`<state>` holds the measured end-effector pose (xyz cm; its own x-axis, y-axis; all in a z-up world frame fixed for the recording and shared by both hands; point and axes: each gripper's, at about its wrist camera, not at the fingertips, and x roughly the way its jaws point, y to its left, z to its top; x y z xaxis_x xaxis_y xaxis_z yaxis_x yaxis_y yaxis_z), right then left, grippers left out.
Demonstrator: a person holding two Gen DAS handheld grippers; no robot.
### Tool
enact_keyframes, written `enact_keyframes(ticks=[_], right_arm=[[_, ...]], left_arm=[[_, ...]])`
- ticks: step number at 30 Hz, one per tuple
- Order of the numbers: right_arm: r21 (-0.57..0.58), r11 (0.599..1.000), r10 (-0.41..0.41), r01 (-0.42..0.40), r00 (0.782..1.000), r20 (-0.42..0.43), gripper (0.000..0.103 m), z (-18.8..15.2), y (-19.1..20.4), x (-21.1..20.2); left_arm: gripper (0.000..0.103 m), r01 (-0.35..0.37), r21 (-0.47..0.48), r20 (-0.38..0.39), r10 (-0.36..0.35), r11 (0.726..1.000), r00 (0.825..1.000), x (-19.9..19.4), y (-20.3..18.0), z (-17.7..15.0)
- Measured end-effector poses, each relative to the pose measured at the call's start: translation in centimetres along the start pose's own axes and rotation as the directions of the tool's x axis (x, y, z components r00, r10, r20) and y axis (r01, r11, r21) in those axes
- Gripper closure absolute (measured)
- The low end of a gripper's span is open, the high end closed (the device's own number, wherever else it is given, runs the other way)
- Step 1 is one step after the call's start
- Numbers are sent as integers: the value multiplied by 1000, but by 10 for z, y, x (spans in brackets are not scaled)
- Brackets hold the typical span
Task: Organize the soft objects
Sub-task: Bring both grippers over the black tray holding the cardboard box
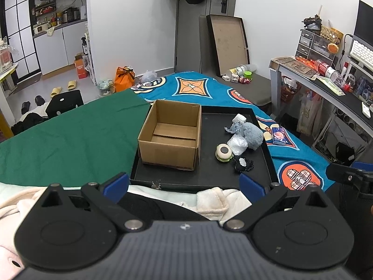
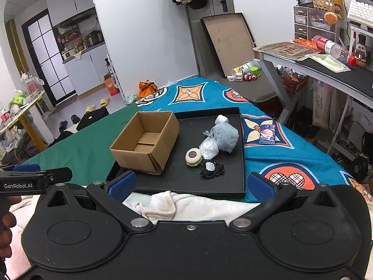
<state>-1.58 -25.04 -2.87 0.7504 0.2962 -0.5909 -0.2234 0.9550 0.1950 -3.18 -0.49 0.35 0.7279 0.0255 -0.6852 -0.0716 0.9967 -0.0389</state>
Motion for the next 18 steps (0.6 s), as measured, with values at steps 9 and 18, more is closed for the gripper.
enact_keyframes(ticks=[9,18], right_arm=[[-20,1000,-2,2,1000,-2,0,-3,5,-2],[-20,1000,-11,11,1000,-3,0,-5,4,-3]], left_arm=[[3,1,-4,8,-1,1000,1000,-5,2,-4],[3,-6,2,10,6,1000,1000,-7,4,-5]])
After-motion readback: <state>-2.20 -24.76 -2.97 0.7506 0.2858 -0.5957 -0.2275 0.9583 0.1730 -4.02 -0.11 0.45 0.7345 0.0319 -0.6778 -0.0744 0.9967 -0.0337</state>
